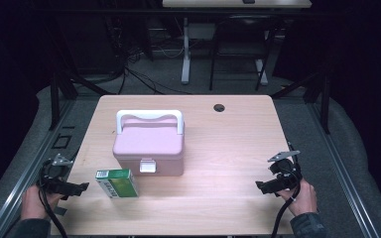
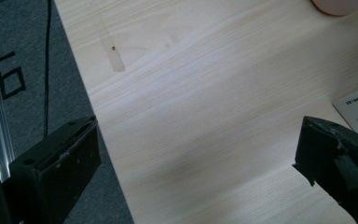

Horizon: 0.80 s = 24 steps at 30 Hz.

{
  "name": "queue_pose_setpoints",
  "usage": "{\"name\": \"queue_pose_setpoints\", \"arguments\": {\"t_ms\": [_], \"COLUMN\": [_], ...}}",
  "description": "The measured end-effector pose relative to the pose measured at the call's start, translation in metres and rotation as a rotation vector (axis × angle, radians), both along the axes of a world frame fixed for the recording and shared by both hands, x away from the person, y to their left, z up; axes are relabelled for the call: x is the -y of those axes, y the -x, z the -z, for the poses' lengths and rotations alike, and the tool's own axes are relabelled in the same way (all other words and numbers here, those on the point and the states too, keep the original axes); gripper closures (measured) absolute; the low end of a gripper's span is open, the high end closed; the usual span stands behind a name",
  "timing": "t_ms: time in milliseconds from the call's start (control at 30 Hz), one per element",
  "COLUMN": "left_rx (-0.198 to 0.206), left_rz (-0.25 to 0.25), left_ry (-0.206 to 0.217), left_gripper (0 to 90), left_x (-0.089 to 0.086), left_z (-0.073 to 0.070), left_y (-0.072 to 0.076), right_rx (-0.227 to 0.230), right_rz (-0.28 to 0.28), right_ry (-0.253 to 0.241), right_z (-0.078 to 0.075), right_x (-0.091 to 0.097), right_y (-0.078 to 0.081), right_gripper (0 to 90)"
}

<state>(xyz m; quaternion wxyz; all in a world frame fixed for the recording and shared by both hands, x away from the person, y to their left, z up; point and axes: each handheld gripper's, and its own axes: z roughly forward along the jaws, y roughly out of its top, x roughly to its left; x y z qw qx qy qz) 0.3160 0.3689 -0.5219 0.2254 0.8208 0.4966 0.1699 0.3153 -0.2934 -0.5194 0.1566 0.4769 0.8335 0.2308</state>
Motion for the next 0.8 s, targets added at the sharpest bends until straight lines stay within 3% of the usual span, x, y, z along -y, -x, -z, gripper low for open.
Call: {"name": "queue_pose_setpoints", "arguments": {"t_ms": [67, 367, 700, 800], "left_rx": [0.008, -0.008, -0.04, -0.027], "left_rz": [0.01, 0.071, 0.128, 0.141], "left_ry": [0.021, 0.012, 0.039, 0.049], "left_gripper": [0.3, 0.3, 0.3, 0.3], "left_x": [-0.002, 0.006, 0.006, 0.005], "left_z": [-0.002, -0.012, -0.021, -0.026], "left_y": [0.0, -0.001, 0.0, 0.001], "right_rx": [-0.002, -0.007, -0.004, -0.009], "right_rz": [-0.006, -0.032, -0.041, -0.044], "right_ry": [-0.002, -0.002, 0.002, -0.01], "right_z": [0.001, 0.002, -0.001, -0.001], "right_x": [0.0, -0.003, -0.007, -0.007], "right_y": [0.0, -0.001, 0.0, 0.0], "right_gripper": [0.0, 0.0, 0.0, 0.0]}}
